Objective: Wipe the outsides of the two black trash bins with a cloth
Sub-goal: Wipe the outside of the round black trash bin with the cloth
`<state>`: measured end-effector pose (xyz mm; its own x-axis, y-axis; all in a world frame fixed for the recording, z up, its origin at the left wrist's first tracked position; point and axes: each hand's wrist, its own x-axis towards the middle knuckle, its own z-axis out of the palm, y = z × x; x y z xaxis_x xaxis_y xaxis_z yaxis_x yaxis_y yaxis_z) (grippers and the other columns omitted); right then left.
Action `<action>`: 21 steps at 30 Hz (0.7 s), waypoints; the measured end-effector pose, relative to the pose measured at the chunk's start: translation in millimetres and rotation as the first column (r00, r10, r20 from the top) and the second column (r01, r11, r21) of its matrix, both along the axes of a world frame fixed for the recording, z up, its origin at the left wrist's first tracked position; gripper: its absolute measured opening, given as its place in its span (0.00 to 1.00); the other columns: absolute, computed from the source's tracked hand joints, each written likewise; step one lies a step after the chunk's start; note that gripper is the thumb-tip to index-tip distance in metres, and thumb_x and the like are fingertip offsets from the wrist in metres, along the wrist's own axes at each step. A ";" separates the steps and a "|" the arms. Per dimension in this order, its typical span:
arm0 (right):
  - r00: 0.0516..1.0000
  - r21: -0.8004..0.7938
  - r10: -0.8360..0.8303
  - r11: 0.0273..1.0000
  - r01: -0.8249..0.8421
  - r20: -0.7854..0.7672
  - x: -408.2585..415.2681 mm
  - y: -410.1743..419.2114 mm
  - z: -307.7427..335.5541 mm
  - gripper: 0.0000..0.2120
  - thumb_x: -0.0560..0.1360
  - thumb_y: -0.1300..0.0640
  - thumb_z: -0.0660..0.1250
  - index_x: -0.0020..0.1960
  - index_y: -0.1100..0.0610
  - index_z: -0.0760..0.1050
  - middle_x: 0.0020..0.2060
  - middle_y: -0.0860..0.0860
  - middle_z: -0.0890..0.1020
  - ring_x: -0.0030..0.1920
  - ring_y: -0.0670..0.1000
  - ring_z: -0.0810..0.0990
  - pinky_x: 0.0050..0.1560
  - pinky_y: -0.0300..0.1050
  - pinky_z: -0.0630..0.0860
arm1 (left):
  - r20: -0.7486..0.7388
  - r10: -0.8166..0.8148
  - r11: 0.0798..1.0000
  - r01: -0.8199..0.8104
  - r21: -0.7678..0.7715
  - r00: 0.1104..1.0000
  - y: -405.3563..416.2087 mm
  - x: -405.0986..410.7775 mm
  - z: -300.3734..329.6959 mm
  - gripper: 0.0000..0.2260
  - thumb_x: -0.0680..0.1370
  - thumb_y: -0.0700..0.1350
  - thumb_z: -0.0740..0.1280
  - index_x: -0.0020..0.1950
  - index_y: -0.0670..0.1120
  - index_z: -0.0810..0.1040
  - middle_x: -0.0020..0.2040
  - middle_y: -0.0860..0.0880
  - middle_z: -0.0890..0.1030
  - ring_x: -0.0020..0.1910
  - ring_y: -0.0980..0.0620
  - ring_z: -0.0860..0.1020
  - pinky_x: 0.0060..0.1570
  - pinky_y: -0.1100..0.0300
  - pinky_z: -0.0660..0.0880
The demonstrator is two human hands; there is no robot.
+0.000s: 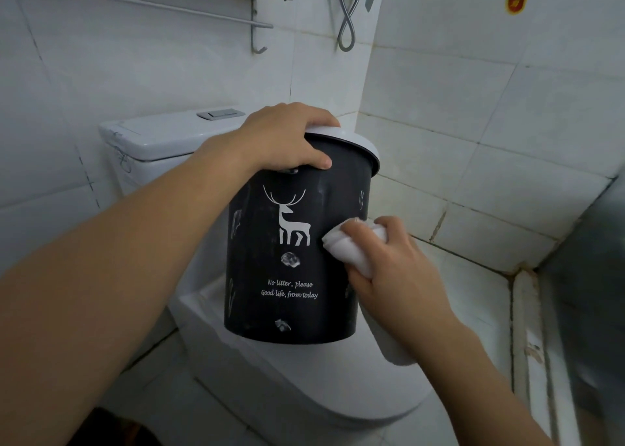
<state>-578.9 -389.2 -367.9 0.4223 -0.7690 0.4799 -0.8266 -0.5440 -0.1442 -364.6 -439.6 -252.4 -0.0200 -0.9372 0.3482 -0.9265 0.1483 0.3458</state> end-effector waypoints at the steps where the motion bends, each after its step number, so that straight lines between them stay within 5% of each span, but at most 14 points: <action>1: 0.999 0.012 0.022 1.000 -0.022 -0.036 -1.2 6.1 -2.6 0.21 0.74 0.49 0.64 0.66 0.40 0.68 0.58 0.49 0.70 0.50 0.55 0.75 0.35 0.44 0.69 | -0.007 0.000 1.000 0.000 0.001 1.000 0.7 0.4 -0.1 0.27 0.71 0.54 0.74 0.69 0.62 0.73 0.68 0.59 0.75 0.67 0.51 0.72 0.64 0.55 0.68; 5: 0.990 0.007 0.044 0.999 -0.043 -0.134 -1.9 18.8 -7.0 0.22 0.72 0.50 0.66 0.65 0.41 0.69 0.56 0.50 0.72 0.47 0.55 0.76 0.31 0.44 0.70 | -0.005 -0.008 1.000 0.008 0.002 1.000 3.5 1.2 0.2 0.26 0.72 0.54 0.74 0.68 0.62 0.73 0.68 0.59 0.75 0.66 0.51 0.72 0.65 0.53 0.68; 11: 0.999 -0.040 -0.032 0.999 0.032 0.019 3.4 -2.0 2.9 0.19 0.74 0.50 0.65 0.64 0.41 0.70 0.56 0.50 0.71 0.47 0.56 0.75 0.32 0.44 0.67 | 0.006 -0.015 1.000 0.015 -0.004 1.000 5.5 -3.9 0.8 0.25 0.72 0.53 0.74 0.68 0.61 0.74 0.66 0.57 0.76 0.65 0.50 0.73 0.64 0.53 0.69; 18: 0.990 0.014 0.052 0.999 -0.051 -0.134 0.0 23.1 -12.9 0.22 0.73 0.49 0.67 0.65 0.39 0.68 0.57 0.50 0.72 0.47 0.55 0.76 0.30 0.44 0.71 | -0.030 -0.022 1.000 0.022 0.014 0.999 5.6 2.0 -0.5 0.24 0.71 0.53 0.74 0.66 0.62 0.75 0.62 0.59 0.79 0.61 0.51 0.75 0.63 0.51 0.71; 21: 0.996 0.031 0.057 0.998 -0.055 -0.069 -3.4 21.5 -9.2 0.21 0.74 0.48 0.65 0.66 0.38 0.68 0.58 0.49 0.71 0.49 0.54 0.76 0.33 0.44 0.72 | -0.041 -0.029 1.000 0.029 0.009 0.999 5.5 1.5 -2.0 0.23 0.72 0.53 0.74 0.66 0.62 0.75 0.61 0.59 0.79 0.59 0.51 0.75 0.62 0.52 0.71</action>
<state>-582.3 -367.7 -377.0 0.4970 -0.7563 0.4254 -0.8036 -0.5861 -0.1031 -363.1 -434.0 -254.4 -0.0333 -0.9396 0.3406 -0.9070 0.1715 0.3846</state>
